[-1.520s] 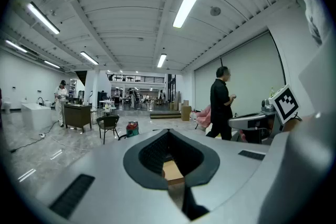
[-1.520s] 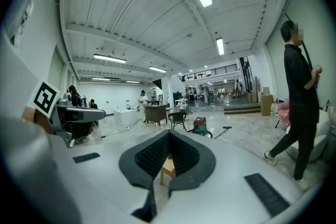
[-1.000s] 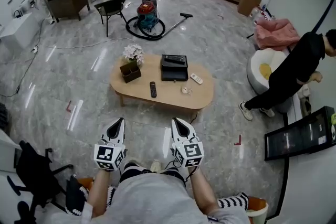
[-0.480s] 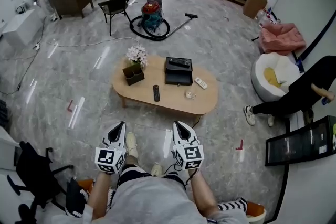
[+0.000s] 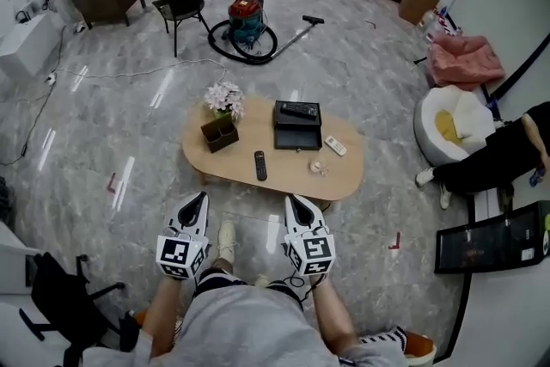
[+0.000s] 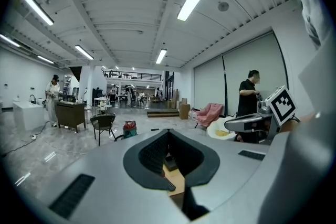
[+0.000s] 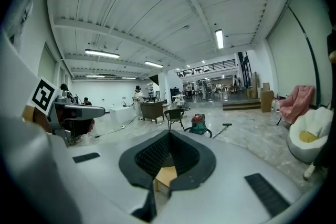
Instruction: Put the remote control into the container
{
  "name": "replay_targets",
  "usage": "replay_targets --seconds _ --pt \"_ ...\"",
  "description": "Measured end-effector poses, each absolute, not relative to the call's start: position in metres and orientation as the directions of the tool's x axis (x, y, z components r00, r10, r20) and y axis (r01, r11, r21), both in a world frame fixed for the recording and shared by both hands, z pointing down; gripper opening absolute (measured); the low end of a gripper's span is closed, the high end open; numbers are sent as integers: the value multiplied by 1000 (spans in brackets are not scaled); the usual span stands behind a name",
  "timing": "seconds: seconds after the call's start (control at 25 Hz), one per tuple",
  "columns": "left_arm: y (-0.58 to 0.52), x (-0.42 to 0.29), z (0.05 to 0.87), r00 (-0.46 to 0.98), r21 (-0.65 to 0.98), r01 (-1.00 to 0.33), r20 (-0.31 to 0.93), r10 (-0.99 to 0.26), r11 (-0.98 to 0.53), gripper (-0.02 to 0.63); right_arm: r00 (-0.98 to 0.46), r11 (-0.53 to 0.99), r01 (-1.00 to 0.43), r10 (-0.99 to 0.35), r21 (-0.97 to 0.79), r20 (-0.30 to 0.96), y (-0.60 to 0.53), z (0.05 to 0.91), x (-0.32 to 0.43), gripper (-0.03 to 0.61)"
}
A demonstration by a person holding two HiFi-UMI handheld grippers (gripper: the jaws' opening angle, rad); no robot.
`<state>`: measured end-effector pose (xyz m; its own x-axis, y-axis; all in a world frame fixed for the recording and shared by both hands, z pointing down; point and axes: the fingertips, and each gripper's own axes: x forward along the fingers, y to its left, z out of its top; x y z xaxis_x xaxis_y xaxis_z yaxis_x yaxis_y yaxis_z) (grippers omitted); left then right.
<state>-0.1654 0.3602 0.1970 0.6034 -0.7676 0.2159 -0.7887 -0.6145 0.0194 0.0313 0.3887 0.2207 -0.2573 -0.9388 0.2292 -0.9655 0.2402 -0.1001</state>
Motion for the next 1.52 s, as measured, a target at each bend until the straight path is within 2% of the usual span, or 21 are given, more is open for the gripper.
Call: replay_targets --seconds 0.96,1.2,1.52 --pt "160 -223 231 689 65 -713 251 -680 -699 8 -87 77 -996 -940 -45 329 217 238 -3 9" --pt "141 -228 260 674 75 -721 307 -672 -689 8 -81 73 -997 -924 -35 373 197 261 3 9" --pt "129 -219 306 648 89 -736 380 -661 -671 8 -139 128 -990 -871 -55 470 174 324 9 9"
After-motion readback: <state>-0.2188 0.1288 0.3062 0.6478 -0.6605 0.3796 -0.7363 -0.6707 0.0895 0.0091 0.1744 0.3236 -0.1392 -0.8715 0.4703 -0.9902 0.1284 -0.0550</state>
